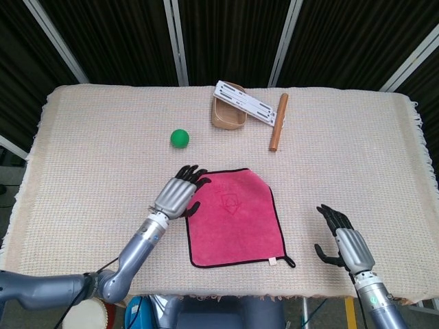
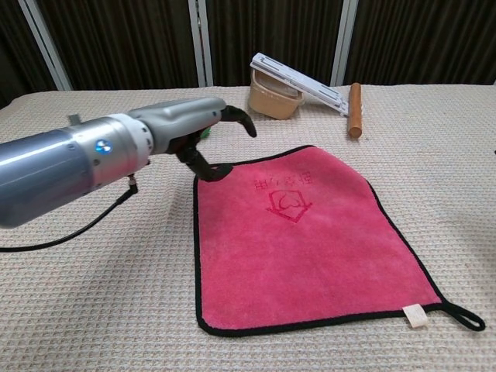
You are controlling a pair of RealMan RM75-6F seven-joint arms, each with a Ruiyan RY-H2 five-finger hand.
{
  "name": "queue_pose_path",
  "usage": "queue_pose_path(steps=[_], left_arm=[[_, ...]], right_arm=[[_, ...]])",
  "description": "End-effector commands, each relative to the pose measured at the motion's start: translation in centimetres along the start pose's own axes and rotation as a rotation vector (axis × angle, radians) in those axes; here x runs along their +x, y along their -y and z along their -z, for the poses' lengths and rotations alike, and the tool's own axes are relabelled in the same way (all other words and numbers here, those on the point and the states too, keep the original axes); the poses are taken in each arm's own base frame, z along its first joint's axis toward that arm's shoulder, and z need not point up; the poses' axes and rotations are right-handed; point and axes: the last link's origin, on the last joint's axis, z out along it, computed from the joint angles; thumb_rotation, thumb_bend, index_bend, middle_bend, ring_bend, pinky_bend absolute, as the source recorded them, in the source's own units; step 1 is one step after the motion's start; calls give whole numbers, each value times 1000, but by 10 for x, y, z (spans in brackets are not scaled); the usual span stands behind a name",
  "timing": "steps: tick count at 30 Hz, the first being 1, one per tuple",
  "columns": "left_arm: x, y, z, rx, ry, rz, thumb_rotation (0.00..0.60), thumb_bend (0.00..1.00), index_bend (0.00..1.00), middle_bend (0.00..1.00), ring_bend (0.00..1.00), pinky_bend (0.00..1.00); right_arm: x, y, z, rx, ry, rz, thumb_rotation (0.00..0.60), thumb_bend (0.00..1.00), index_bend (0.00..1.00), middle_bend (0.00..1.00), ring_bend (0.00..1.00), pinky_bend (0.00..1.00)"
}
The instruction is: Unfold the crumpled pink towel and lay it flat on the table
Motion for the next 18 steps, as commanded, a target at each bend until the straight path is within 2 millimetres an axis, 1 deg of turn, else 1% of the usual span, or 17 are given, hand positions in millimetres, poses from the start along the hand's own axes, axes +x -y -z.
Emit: queue_pose_path(steps=[1, 2, 3, 6, 18], left_arm=[[-2, -27, -39, -3, 22, -41, 600, 486, 190, 84, 0, 11], [-5, -33, -50, 1, 34, -52, 600, 492, 189, 84, 0, 11], [-7, -36, -56, 8, 41, -55, 600, 495, 188, 85, 0, 11], [-11, -42, -66, 21, 58, -63, 600, 504, 184, 93, 0, 11], [-35, -65, -85, 6, 124, -88, 600, 506, 182, 105, 0, 12]], right_arm=[[7, -5, -3, -15, -13, -23, 600, 418, 0, 0, 0, 0], [8, -7, -5, -22, -13, -34, 600, 418, 0, 0, 0, 0], [8, -8, -6, -24, -12, -39, 600, 418, 0, 0, 0, 0], [9, -10, -7, -28, -12, -50, 600, 418, 0, 0, 0, 0], [11, -17, -11, -47, -9, -66, 600, 418, 0, 0, 0, 0]])
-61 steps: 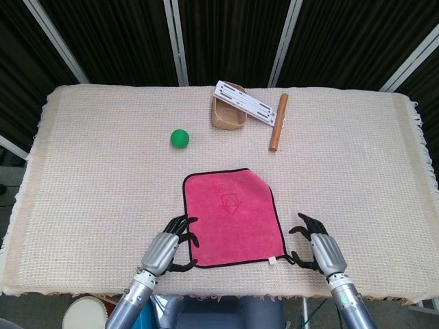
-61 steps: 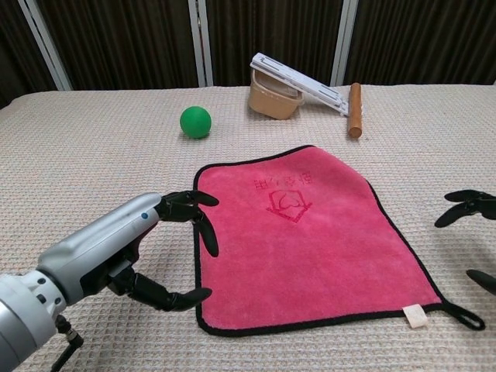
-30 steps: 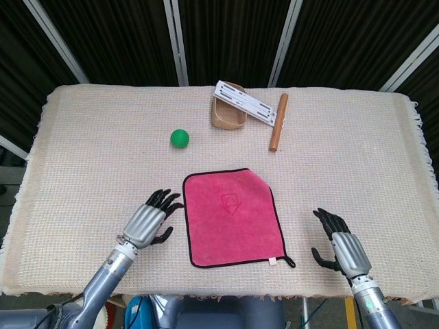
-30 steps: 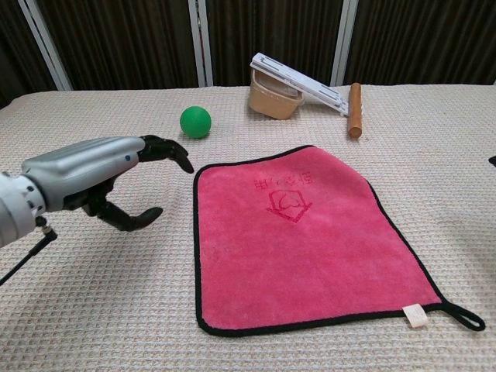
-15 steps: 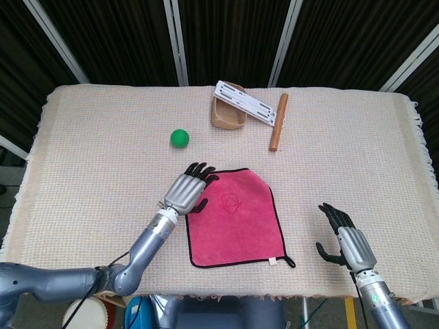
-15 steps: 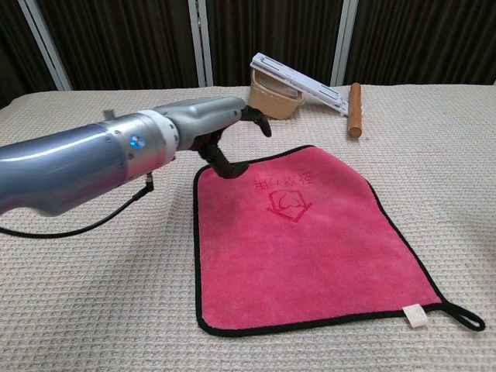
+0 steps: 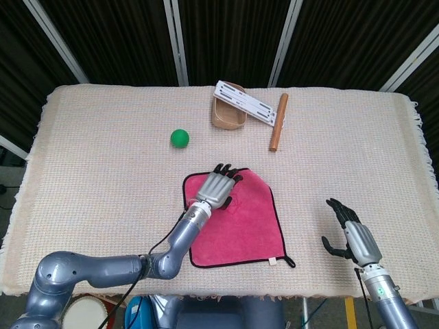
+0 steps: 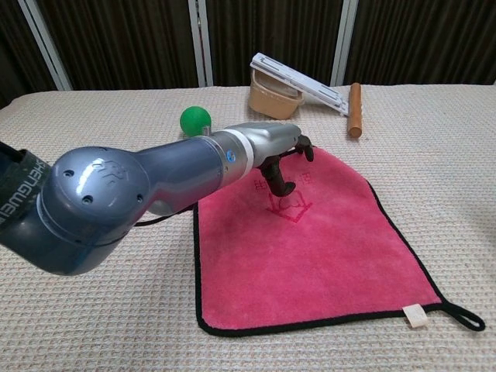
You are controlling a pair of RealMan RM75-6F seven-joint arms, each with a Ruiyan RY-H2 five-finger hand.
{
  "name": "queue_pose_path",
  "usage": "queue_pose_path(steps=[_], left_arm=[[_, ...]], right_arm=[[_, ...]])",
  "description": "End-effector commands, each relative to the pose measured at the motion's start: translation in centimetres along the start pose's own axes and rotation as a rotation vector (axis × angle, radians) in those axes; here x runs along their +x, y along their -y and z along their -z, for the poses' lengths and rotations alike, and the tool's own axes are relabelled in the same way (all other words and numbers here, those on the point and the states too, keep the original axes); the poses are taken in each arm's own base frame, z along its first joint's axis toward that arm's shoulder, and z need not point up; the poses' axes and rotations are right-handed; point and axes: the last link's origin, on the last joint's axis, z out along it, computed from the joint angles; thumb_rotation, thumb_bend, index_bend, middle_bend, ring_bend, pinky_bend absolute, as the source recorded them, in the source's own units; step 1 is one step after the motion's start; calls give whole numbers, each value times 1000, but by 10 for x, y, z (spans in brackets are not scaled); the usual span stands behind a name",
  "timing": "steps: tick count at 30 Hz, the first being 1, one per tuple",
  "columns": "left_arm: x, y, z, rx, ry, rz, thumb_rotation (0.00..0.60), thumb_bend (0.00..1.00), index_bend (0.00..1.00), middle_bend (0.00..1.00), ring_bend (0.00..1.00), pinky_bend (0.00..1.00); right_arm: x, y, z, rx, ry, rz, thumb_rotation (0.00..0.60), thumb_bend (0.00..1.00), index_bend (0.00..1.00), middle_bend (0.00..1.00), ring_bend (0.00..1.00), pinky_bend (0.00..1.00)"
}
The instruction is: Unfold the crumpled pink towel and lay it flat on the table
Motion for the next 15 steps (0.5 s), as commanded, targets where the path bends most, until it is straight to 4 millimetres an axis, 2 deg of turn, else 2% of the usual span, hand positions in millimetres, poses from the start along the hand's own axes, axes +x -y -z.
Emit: queue_pose_path(steps=[1, 15], left_arm=[[-4, -7, -5, -9, 8, -12, 600, 506, 182, 105, 0, 12], [-14, -21, -31, 3, 30, -34, 600, 507, 177, 98, 0, 13]], right_arm=[[0, -1, 0, -4, 4, 0, 600, 418, 0, 0, 0, 0], [-3, -4, -4, -21, 19, -13, 600, 418, 0, 0, 0, 0]])
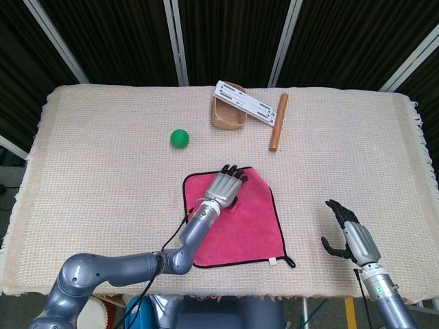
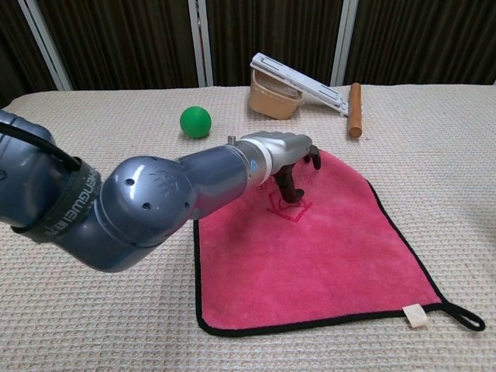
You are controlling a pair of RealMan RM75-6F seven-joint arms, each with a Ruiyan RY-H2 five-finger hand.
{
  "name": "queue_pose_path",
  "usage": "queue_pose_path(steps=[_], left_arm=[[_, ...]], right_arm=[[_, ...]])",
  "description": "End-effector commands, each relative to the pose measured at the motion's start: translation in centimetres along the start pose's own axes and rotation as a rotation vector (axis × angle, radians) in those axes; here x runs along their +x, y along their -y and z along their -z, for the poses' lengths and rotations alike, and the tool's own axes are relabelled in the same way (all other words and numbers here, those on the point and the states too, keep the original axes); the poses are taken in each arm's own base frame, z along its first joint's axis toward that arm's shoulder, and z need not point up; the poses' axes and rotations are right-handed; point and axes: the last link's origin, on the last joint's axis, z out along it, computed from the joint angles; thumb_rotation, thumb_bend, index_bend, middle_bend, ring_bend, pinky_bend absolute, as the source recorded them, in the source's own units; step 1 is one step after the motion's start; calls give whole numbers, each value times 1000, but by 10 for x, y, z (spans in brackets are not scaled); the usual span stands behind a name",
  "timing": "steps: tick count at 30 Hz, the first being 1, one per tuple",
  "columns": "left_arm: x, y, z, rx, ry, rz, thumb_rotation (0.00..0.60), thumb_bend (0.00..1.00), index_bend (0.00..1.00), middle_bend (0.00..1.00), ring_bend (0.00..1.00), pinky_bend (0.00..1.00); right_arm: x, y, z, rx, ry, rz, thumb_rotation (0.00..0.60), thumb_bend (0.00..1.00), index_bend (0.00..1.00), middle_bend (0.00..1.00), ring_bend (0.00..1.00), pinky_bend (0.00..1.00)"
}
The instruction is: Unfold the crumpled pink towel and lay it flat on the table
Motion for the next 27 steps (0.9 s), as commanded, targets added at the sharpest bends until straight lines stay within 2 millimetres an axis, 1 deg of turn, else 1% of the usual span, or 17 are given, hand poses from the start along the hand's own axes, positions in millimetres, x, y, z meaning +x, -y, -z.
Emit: queue_pose_path(steps=[1, 9, 15, 20, 27], left_arm=[[-3, -10, -6, -13, 7, 3, 600, 507, 176, 96, 0, 12], [-3, -22, -15, -10, -15, 8, 600, 508, 168, 64, 0, 12], [2, -23, -20, 5, -51, 30, 600, 507, 167, 61, 0, 13], [-2, -22, -23, 8, -35, 26, 600, 508, 166, 63, 0, 12], [-8, -29, -27, -8, -8, 1, 600, 508, 165, 64, 0, 13]], right_arm=[[1, 0, 0, -1, -1, -3, 600, 418, 0, 0, 0, 0], [1, -2, -1, -8, 8, -10, 600, 418, 0, 0, 0, 0], [0, -3, -2, -14, 15, -14, 600, 418, 0, 0, 0, 0], [-1, 0, -1, -3, 17, -13, 600, 418, 0, 0, 0, 0], [0, 0, 0, 0, 8, -18, 600, 418, 0, 0, 0, 0]])
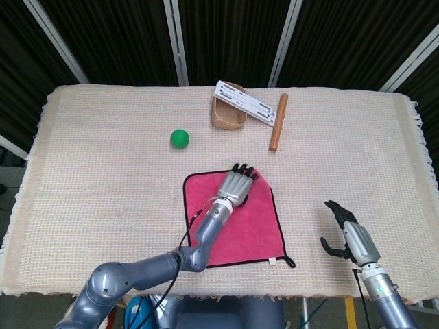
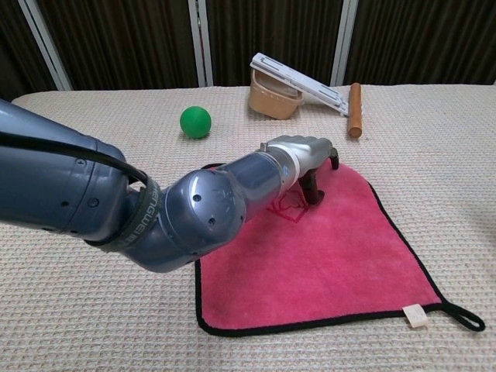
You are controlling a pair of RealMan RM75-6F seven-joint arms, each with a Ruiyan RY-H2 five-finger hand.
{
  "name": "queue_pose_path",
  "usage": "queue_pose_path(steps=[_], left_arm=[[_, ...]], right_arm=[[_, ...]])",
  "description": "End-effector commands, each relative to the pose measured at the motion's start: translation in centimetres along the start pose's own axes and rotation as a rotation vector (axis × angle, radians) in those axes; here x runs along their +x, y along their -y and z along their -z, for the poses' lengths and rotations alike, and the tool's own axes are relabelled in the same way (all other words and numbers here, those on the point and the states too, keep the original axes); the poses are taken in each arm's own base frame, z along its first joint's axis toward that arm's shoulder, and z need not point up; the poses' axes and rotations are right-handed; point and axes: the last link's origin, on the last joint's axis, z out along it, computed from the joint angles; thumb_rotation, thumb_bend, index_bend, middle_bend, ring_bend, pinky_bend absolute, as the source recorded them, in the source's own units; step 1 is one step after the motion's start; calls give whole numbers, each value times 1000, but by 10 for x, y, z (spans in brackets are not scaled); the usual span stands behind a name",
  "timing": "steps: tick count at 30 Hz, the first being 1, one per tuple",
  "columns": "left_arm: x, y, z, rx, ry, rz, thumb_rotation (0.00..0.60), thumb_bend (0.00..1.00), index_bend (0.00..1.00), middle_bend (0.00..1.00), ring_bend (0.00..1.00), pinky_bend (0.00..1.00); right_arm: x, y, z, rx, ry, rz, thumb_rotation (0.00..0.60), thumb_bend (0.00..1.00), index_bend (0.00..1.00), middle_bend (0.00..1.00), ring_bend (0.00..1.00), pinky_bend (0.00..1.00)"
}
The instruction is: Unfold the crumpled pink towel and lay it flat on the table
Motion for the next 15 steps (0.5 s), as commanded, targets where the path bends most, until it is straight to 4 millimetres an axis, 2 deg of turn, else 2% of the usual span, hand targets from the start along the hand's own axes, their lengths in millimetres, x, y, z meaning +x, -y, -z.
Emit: queue_pose_path(steps=[1, 8, 15], left_arm=[[-2, -5, -1, -9, 7, -4, 600, 508, 165, 64, 0, 13], [0, -8, -6, 1, -3, -9, 600, 508, 165, 60, 0, 13], [15, -2, -10, 54, -83, 23, 600, 508, 163, 49, 0, 12]], right_arm=[[1, 0, 0, -1, -2, -2, 600, 418, 0, 0, 0, 0], [0, -1, -1, -4, 2, -8, 600, 418, 0, 0, 0, 0], [-1, -3, -1, -9, 11, -7, 600, 418, 0, 0, 0, 0]])
